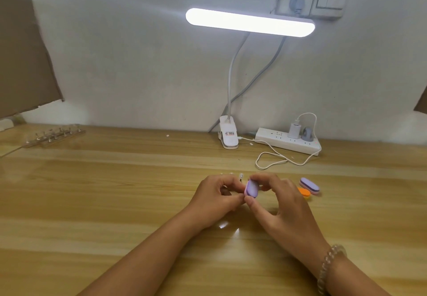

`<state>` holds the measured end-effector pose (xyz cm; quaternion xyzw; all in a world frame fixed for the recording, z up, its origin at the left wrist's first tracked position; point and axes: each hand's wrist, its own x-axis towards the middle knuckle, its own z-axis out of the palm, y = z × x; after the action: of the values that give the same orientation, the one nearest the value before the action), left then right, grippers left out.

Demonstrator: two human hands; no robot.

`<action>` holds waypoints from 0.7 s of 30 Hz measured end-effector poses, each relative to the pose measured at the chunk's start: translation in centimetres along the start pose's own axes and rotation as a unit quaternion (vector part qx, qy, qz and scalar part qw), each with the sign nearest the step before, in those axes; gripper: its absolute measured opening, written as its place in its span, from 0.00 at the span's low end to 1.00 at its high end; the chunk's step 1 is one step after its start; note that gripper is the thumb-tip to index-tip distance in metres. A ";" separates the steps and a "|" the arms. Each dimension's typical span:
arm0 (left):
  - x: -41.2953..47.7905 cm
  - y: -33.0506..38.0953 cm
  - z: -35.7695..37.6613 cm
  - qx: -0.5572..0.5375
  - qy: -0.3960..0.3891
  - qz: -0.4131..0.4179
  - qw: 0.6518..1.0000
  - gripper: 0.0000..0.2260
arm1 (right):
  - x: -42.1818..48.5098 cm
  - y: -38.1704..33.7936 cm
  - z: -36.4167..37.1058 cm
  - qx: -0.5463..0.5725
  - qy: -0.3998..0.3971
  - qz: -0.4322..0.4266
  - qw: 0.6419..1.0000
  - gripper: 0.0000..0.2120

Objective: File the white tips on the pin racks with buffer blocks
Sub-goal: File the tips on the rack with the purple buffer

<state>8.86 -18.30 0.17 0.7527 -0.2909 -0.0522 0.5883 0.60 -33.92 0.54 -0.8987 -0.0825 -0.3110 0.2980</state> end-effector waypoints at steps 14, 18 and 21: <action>-0.2 -0.4 0.3 0.140 0.000 0.009 0.990 0.07 | 0.2 -0.2 -0.1 -0.023 -0.017 0.041 0.999 0.16; -0.5 -0.2 0.2 0.135 0.008 0.000 0.991 0.09 | -0.2 -0.8 0.1 -0.025 -0.030 0.004 0.999 0.17; -0.5 -0.1 0.3 0.115 0.026 -0.008 0.993 0.04 | 0.3 -0.5 -0.1 -0.024 -0.012 0.058 0.998 0.15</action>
<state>8.34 -18.26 -0.16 0.8186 -0.2739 -0.0035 0.5049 0.58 -33.58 1.02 -0.9125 -0.0261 -0.2839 0.2934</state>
